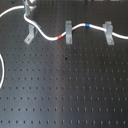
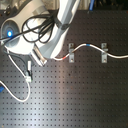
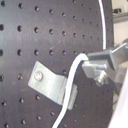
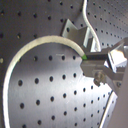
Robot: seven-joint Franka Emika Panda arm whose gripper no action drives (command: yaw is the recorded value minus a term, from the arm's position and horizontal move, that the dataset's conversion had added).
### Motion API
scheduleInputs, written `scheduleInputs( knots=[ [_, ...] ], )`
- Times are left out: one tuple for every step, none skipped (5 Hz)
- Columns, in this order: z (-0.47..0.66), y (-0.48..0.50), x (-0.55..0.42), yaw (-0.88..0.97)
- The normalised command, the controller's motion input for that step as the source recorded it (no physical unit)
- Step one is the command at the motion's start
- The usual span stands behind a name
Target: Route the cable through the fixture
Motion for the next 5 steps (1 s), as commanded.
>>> scheduleInputs(
  knots=[
    [0.05,-0.055,-0.474,0.24],
    [0.04,0.196,-0.297,0.18],
    [0.05,0.303,-0.208,0.18],
    [0.18,0.338,0.137,0.15],
    [0.3,0.265,0.305,0.1]
  ],
)
